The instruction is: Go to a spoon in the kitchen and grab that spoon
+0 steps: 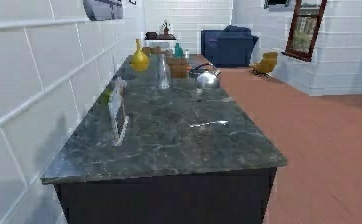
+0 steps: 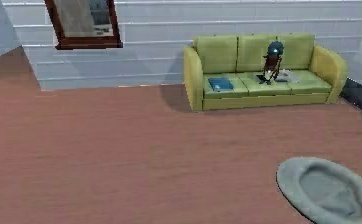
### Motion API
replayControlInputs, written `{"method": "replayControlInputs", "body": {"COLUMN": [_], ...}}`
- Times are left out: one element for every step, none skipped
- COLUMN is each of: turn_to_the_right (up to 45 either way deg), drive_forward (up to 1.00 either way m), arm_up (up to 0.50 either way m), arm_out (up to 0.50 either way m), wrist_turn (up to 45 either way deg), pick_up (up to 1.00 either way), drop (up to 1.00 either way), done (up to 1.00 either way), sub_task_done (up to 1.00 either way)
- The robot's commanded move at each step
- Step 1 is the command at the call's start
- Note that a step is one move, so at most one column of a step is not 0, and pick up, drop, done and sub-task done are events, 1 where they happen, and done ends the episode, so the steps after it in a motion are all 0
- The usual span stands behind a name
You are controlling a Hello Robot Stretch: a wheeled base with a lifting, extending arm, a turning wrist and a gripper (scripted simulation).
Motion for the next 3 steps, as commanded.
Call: {"method": "replayControlInputs", "body": {"turn_to_the_right": [-15.0, 0.0, -45.0], "drive_forward": [0.0, 0.15, 0.0], "arm_up": [0.0, 0.0, 0.0], "arm_out": [0.0, 0.0, 0.0], "wrist_turn": [0.0, 0.0, 0.0], "pick_up": [0.0, 0.0, 0.0], "drop": [0.0, 0.0, 0.0], "done": [0.0, 0.0, 0.0], "sub_task_done": [0.0, 0.0, 0.0]}}
